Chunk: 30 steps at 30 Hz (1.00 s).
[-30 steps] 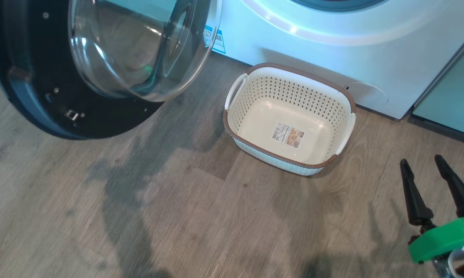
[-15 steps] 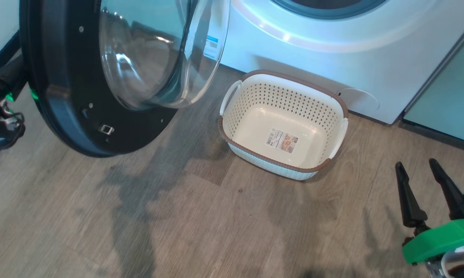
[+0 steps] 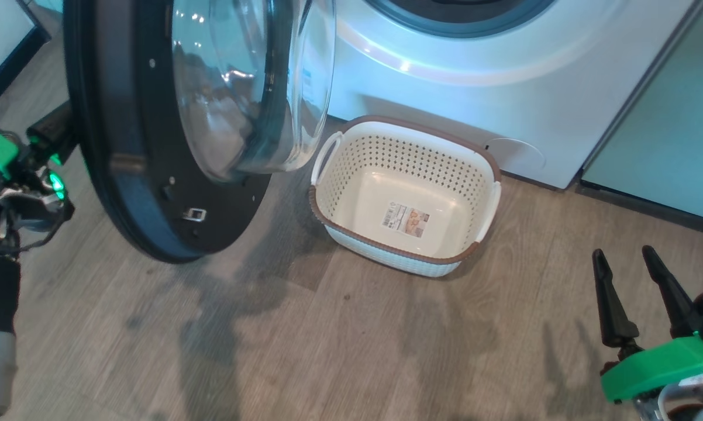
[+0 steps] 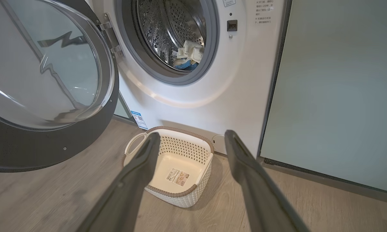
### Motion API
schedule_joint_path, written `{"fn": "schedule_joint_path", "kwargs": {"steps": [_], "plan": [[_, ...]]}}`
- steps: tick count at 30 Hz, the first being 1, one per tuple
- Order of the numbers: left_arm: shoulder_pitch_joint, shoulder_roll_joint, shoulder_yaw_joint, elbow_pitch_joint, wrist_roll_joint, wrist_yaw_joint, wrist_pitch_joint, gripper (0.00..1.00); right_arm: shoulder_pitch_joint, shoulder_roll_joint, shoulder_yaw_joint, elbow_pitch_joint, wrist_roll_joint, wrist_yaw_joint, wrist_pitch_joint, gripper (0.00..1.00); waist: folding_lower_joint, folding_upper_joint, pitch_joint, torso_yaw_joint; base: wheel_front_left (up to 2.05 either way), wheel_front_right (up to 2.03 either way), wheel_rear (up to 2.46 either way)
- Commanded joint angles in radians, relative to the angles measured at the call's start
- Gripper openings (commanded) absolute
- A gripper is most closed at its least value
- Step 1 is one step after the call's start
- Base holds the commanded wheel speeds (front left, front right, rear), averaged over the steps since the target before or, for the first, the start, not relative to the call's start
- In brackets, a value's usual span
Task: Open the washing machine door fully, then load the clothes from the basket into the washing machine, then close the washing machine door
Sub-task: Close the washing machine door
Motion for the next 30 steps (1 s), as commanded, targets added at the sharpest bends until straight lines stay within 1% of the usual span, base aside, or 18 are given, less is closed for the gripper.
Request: {"fn": "schedule_joint_path", "kwargs": {"steps": [1, 8, 13, 19, 30], "plan": [[-0.021, 0.04, 0.024, -0.049, -0.01, -0.009, 0.018, 0.0, -0.034, -0.003, 0.022, -0.027, 0.006, -0.003, -0.014, 1.0, 0.0, 0.0, -0.002, -0.009, 0.0, 0.0, 0.0], [-0.01, 0.008, 0.006, -0.099, -0.024, -0.008, 0.035, 0.0, -0.048, 0.009, 0.026, -0.007, 0.011, -0.003, -0.037, 1.0, 0.0, 0.0, 0.001, -0.055, 0.0, 0.0, 0.0], [-0.01, -0.005, -0.004, -0.127, -0.029, -0.003, 0.045, 0.0, -0.054, 0.015, 0.025, 0.004, 0.011, -0.003, -0.049, 1.0, 0.0, 0.0, 0.008, -0.087, 0.0, 0.0, 0.0], [-0.02, -0.033, -0.017, -0.161, -0.036, 0.011, 0.045, 0.0, -0.066, 0.025, 0.028, 0.021, 0.015, -0.003, -0.071, 1.0, 0.0, 0.0, 0.017, -0.148, 0.0, 0.0, 0.0], [-0.05, -0.071, -0.039, -0.171, -0.012, 0.014, 0.014, 0.0, -0.076, 0.034, 0.039, 0.048, 0.021, -0.003, -0.094, 1.0, 0.0, 0.0, 0.019, -0.244, 0.0, 0.0, 0.0]]}}
